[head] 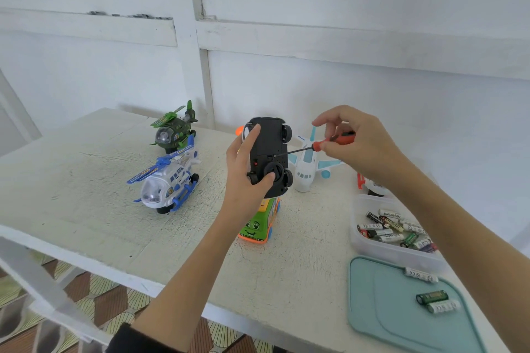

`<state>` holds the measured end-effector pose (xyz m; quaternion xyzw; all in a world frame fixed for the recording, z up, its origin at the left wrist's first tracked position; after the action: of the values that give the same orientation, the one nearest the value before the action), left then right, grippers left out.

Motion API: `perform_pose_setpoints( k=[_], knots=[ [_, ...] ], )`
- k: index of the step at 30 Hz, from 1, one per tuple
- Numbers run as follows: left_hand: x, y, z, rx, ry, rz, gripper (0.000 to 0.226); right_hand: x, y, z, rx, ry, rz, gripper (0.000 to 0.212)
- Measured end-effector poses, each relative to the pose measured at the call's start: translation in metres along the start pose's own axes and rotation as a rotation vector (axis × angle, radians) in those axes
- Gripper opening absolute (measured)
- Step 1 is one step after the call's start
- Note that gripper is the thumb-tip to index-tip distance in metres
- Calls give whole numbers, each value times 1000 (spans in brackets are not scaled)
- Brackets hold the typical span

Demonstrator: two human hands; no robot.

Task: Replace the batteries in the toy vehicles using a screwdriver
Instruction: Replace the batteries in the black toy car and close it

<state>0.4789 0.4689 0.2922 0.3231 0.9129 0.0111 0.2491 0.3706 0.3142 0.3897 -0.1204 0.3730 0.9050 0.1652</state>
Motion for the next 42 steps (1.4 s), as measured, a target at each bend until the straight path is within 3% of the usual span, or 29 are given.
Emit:
perform_pose_setpoints(
  k=[2,5,7,10,14,19,23,28,32,34,38,42],
  knots=[
    [0,0,-1,-5,-5,-2,82,1,0,1,3,21,7,31],
    [0,0,-4,-6,-6,3,82,1,0,5,32,-40,-18,19],
    [0,-1,-4,-1,-8,-2,83,0,0,4,69,-78,-27,27],
    [0,0,-4,9,-12,-6,84,1,1,5,134,-16,-43,14],
    [0,1,-2,4,0,-12,85,1,2,1,-26,-68,86,28],
    [2,0,-5,9,7,-16,82,-1,-1,1,0,-192,57,29],
    [2,0,-6,36,15,-2,82,0,-1,2,81,-90,-2,6],
    [2,0,-8,29,13,-6,81,1,3,3,-16,-94,152,37],
    [2,1,-9,33,14,-7,81,2,2,7,-29,-198,202,22],
    [3,2,-9,32,13,1,81,1,1,5,35,-236,155,28],
    [2,2,-9,30,14,1,81,2,2,3,125,-129,58,12],
    [1,3,-9,33,9,2,82,5,3,7,25,-55,100,32]
  ],
)
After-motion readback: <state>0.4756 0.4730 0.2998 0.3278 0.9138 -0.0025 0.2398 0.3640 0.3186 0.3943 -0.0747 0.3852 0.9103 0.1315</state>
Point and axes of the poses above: each hand's wrist, its own x-axis away from the middle knuckle, its own y-axis out of the back of the hand, z = x × y, the point moved 2 cm from there along -x, towards the middle knuckle, and after that the axes turned 10 degrees about z, right-handed, at the moved point
